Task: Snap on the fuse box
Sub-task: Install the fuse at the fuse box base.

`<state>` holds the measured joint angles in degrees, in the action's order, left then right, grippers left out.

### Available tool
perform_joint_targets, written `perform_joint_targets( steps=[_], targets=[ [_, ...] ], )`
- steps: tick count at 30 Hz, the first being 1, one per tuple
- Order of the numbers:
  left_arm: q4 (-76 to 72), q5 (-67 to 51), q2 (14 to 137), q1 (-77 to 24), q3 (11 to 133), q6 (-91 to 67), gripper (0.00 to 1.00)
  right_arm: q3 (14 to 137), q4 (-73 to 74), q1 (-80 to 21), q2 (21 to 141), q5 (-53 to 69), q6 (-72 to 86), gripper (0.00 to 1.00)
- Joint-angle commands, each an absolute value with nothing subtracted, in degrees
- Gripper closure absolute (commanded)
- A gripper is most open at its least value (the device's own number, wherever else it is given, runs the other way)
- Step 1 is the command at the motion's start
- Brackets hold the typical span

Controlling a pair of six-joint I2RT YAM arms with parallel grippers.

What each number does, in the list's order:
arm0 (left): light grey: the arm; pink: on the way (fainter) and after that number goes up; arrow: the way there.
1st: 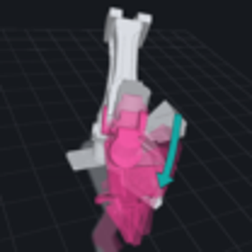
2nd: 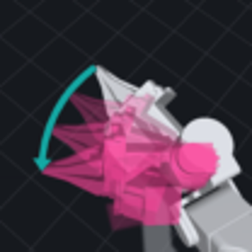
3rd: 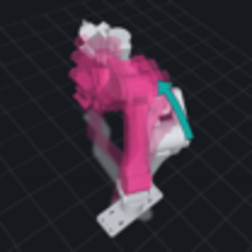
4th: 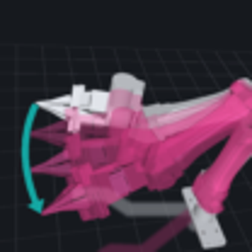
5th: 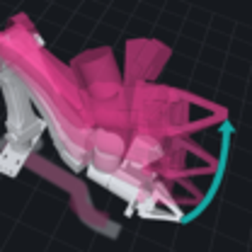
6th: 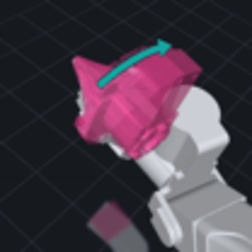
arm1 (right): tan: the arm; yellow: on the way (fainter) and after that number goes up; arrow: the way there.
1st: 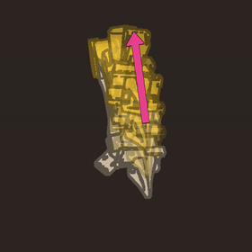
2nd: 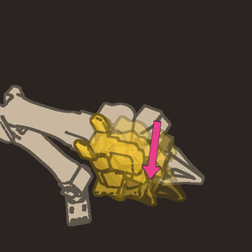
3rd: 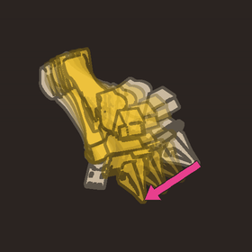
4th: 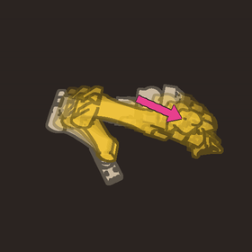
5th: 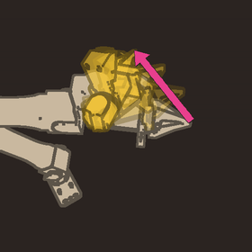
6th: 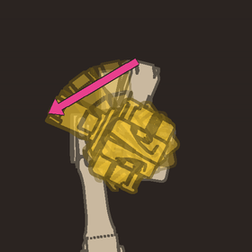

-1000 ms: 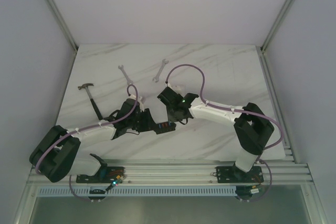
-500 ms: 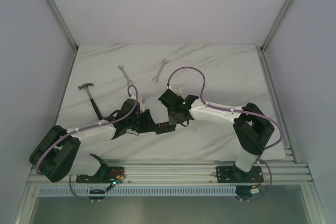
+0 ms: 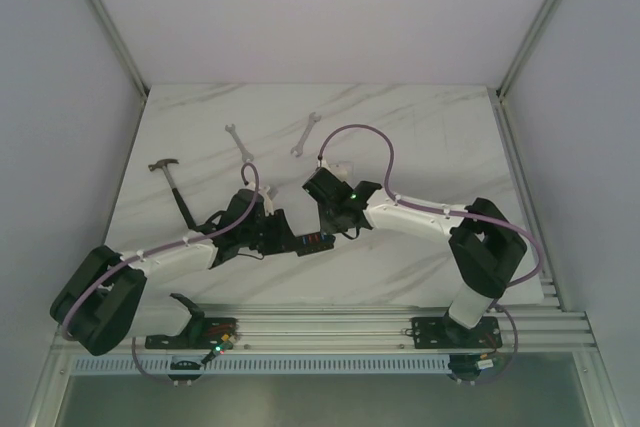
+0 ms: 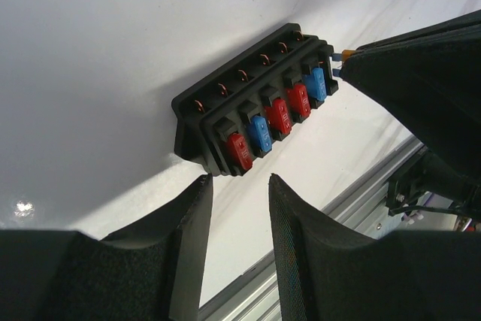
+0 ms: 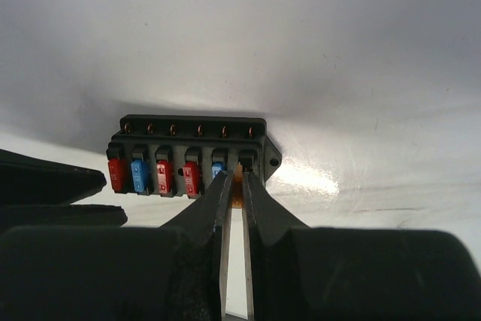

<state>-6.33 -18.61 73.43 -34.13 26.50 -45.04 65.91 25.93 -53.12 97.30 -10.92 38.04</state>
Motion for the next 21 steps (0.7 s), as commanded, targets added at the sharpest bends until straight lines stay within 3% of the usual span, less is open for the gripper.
perform_joint_targets(
  steps=[1, 21],
  targets=[
    [-5.96, -19.37, 72.77, -33.93, 25.76, -45.44, 0.55, 64.95, 25.04, -53.11, 96.52, -11.85, 37.84, 1.0],
    [-6.54, -17.13, 75.27, -33.93, 27.16, -45.25, 0.55, 64.45, 26.14, -53.15, 97.69, -12.16, 37.17, 1.0]
  ],
)
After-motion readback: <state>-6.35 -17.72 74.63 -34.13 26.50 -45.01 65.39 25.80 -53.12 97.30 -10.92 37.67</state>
